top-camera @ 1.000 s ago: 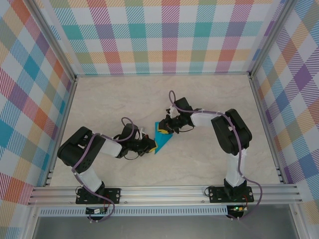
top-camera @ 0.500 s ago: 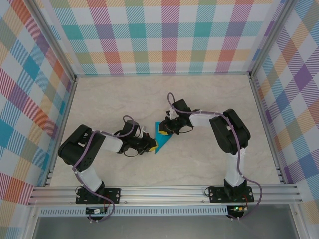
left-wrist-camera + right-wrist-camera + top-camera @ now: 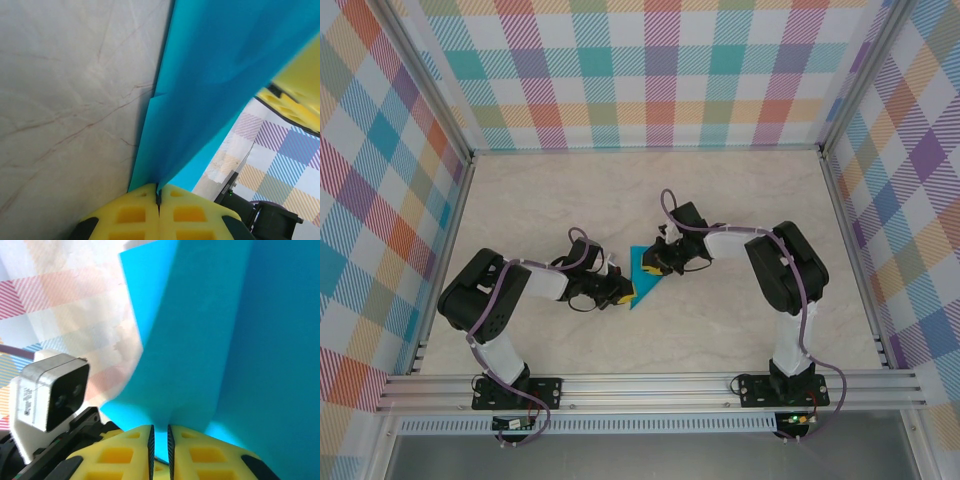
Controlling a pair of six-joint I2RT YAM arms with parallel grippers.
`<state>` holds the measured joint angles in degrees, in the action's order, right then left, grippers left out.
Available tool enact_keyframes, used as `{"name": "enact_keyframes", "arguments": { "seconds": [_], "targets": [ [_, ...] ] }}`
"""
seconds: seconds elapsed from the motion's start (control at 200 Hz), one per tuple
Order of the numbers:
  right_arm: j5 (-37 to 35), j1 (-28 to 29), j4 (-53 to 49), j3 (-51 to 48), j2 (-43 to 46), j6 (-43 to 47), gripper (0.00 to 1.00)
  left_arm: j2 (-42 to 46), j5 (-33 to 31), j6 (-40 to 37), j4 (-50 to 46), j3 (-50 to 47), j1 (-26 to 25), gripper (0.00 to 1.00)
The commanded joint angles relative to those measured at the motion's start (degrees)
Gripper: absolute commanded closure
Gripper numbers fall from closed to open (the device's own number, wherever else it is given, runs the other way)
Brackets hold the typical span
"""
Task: Fold a paper plane with a square sheet of paper (pick it up from the middle)
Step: Fourth fold the wing at the center of the table.
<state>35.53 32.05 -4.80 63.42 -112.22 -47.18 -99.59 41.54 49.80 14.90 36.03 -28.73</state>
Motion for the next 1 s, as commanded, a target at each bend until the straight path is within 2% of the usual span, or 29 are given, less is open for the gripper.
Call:
{"name": "enact_keyframes", "arguments": {
  "seconds": [0.0, 0.31, 0.995],
  "targets": [
    [4.14, 0.72, 1.97, 0.53, 0.65, 0.40, 0.83, -4.22, -7.44, -0.49, -5.21, -1.55, -0.27, 0.98],
    [4.66, 1.28, 1.70, 3.49, -3.11, -0.28, 0.83, -5.71, -7.35, 0.46, -3.97, -1.56, -0.27, 0.98],
    [-1.95, 1.26, -6.74, 6.27, -6.92, 3.15, 0.82, -5.88, -7.17, -0.57, -5.38, -1.85, -0.27, 0.98]
  ]
}}
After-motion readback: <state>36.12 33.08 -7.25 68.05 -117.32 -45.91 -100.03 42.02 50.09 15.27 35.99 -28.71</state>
